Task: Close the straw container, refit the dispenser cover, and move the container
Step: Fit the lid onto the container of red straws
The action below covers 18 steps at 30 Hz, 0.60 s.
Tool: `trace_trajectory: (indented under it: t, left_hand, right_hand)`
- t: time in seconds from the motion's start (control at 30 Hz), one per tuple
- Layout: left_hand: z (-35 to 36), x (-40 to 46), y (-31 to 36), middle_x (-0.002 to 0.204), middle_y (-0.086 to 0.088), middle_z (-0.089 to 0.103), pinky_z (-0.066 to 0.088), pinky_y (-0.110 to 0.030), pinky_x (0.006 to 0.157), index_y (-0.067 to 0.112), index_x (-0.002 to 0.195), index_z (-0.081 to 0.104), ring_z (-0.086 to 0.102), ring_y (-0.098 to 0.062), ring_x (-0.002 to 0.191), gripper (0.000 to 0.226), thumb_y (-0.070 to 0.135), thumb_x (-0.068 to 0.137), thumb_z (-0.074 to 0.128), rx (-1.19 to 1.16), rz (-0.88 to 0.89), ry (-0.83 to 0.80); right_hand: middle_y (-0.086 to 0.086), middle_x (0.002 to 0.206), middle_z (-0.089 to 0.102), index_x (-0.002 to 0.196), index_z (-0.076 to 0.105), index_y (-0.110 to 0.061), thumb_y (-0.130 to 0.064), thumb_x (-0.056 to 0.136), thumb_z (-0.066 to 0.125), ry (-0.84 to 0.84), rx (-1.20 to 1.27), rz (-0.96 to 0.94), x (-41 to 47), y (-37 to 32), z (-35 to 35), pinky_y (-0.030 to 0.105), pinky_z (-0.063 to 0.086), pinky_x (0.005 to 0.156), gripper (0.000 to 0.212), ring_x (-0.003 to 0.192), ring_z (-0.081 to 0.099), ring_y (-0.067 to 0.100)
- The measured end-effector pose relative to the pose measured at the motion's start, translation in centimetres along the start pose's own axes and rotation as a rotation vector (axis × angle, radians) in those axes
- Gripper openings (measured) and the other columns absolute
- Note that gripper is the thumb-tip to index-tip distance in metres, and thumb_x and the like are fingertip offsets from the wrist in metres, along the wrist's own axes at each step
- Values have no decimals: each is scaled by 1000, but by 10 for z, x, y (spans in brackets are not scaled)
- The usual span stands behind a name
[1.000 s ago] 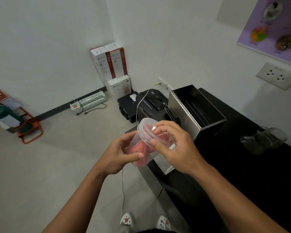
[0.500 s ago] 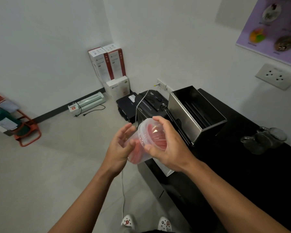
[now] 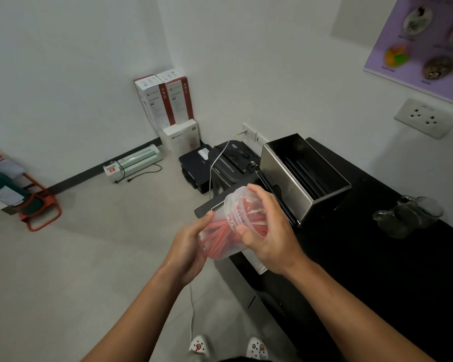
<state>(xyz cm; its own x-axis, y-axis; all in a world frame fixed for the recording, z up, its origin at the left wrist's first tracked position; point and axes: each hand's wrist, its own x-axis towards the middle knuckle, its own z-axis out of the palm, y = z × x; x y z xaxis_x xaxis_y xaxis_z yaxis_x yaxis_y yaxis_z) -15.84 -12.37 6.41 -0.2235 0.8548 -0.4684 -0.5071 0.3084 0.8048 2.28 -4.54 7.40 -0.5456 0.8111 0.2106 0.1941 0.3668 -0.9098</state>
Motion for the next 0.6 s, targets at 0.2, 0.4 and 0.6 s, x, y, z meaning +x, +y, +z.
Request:
trace_trajectory:
  t: [0.2,0.4,0.6]
  left_hand:
    - [5,-8,-3,138,-20,70,59,-56,100,18,139,67,68,-39,127,51,50,100,60,48,55,-77]
    - [11,-7,13,124,-20,77,54,-67,103,20,123,78,74,-41,115,53,60,94,59,195,63,-57]
    - [18,1,19,122,-23,77,59,-66,93,18,120,79,75,-45,110,54,60,93,57,217,53,-65]
  right_hand:
    - [-8,147,43,157,33,-26,-60,83,65,-28,-45,-32,-4,-7,1,31,52,101,88,132,53,10]
    - [0,158,35,156,34,-18,-54,82,64,-134,-239,-262,4,-19,-16,44,44,112,87,146,39,18]
    - [7,160,35,156,35,-19,-55,79,66,-161,-308,-423,7,-19,-25,47,45,110,91,146,40,25]
